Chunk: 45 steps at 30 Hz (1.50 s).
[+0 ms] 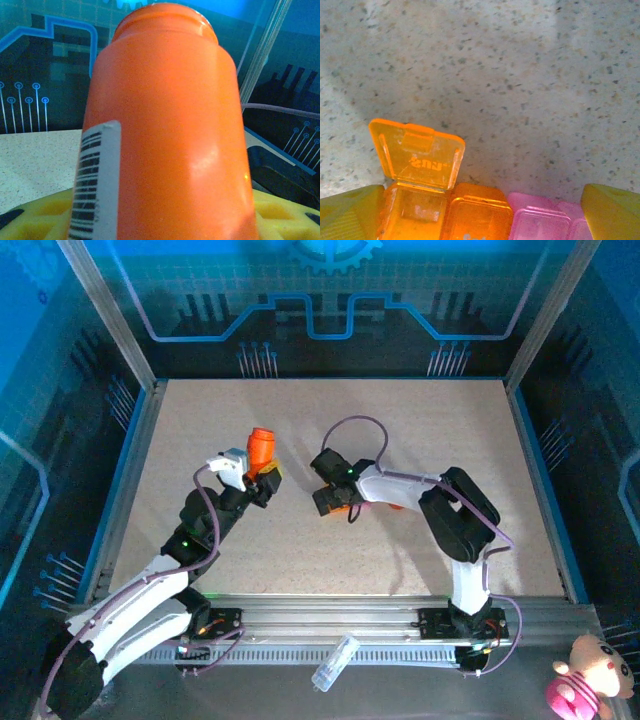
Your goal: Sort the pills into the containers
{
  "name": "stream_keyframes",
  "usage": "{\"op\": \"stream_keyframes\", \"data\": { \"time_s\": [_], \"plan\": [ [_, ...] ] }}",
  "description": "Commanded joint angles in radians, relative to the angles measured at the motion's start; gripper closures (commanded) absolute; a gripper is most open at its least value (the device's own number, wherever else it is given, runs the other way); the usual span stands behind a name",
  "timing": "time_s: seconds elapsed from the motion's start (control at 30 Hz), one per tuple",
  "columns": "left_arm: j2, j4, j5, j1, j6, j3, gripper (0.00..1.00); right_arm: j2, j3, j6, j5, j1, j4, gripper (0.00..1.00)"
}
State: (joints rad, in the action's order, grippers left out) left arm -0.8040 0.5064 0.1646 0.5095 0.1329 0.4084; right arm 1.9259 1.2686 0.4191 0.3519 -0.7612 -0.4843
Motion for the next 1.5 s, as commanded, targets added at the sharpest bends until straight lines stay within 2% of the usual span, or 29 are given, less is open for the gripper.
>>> {"op": "stream_keyframes", "data": {
  "time_s": [0.0,0.2,0.43,0.53,0.67,0.77,0.97,1.13,1.47],
  "plan": [
    [0.006,0.041,0.001,-0.008,0.014,-0.008,1.00,-0.040,-0.020,0.020,-0.015,0.029,0.018,0.00],
    [-0.003,0.040,-0.008,-0.008,0.018,-0.007,1.00,-0.083,-0.014,-0.005,-0.086,0.058,0.045,0.00],
    [-0.013,0.012,-0.050,-0.009,0.026,0.000,1.00,-0.254,-0.044,0.014,-0.122,0.081,0.069,0.00],
    [-0.020,-0.008,-0.088,-0.008,0.033,0.002,1.00,-0.336,-0.112,0.045,-0.179,0.125,0.118,0.00],
    [-0.046,-0.021,-0.146,-0.008,0.045,0.010,1.00,-0.430,-0.246,0.086,-0.330,0.223,0.229,0.00],
    [-0.084,-0.031,-0.200,-0.006,0.052,0.025,1.00,-0.468,-0.321,0.093,-0.378,0.276,0.283,0.03],
    [-0.187,-0.082,-0.314,0.011,0.053,0.076,1.00,-0.470,-0.426,0.093,-0.466,0.325,0.371,0.11],
    [-0.248,-0.087,-0.347,0.045,0.035,0.081,1.00,-0.453,-0.482,0.108,-0.507,0.335,0.453,0.15],
    [-0.335,-0.015,-0.376,0.079,0.013,0.038,1.00,-0.408,-0.520,0.149,-0.534,0.341,0.558,0.16]
  ]
}}
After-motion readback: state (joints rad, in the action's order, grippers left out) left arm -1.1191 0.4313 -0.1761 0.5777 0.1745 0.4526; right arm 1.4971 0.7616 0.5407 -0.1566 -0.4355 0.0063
